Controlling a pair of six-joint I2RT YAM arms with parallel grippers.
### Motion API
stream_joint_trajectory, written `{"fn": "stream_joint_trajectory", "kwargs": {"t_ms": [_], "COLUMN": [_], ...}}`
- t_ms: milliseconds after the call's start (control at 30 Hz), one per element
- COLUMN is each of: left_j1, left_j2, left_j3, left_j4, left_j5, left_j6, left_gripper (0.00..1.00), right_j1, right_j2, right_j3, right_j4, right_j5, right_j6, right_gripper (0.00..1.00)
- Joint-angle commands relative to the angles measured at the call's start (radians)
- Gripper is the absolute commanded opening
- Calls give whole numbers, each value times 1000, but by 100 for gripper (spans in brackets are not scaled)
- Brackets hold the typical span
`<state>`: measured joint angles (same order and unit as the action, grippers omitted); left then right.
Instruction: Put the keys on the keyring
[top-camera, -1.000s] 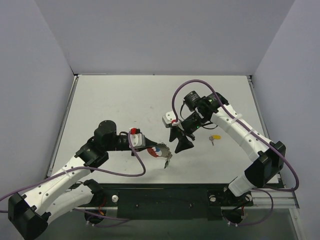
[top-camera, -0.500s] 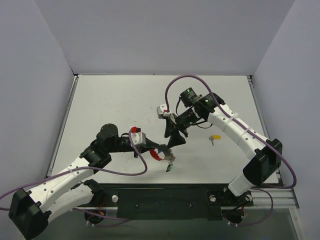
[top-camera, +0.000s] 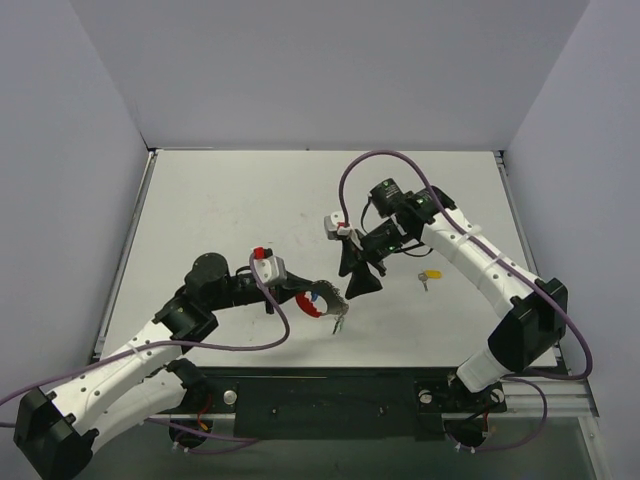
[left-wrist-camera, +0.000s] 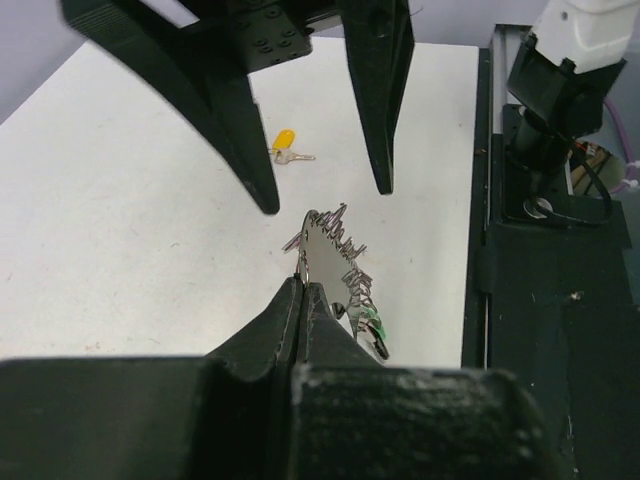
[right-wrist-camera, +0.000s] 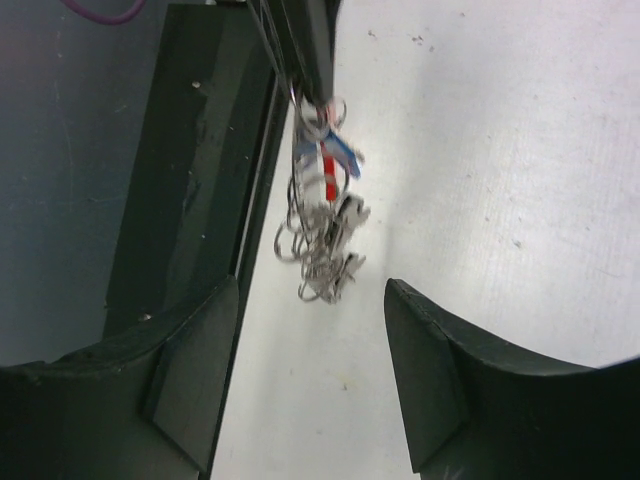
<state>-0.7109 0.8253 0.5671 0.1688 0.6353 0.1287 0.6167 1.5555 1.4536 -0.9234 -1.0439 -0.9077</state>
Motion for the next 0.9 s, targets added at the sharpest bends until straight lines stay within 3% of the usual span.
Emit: {"fn": "stream_joint_trajectory", "kwargs": {"t_ms": [0, 200, 300, 500, 867], "left_j1": [1, 1, 1, 1, 1], "left_j2": [-46, -77, -80, -91, -100], "left_j3": [-1, -67, -79, -95, -96], "left_j4": [46, 146, 167, 201, 205], "left_j5": [-126, -187, -195, -197, -207], "left_j6": [-177, -317, -346, -371, -371], "left_gripper": [0, 0, 0, 0, 0], "right_j1": [-93, -84, -49, -18, -2], "right_j2": [-74, -66, -26, -5, 18], "right_j3": [-39, -79, -47, -82, -111], "right_j4": [-141, -216, -183, -8, 44], "right_j5": [-25, -85, -53, 24, 68], "right_j6": [-217, -387, -321, -91, -42], "right_gripper": [56, 50, 42, 43, 41]}}
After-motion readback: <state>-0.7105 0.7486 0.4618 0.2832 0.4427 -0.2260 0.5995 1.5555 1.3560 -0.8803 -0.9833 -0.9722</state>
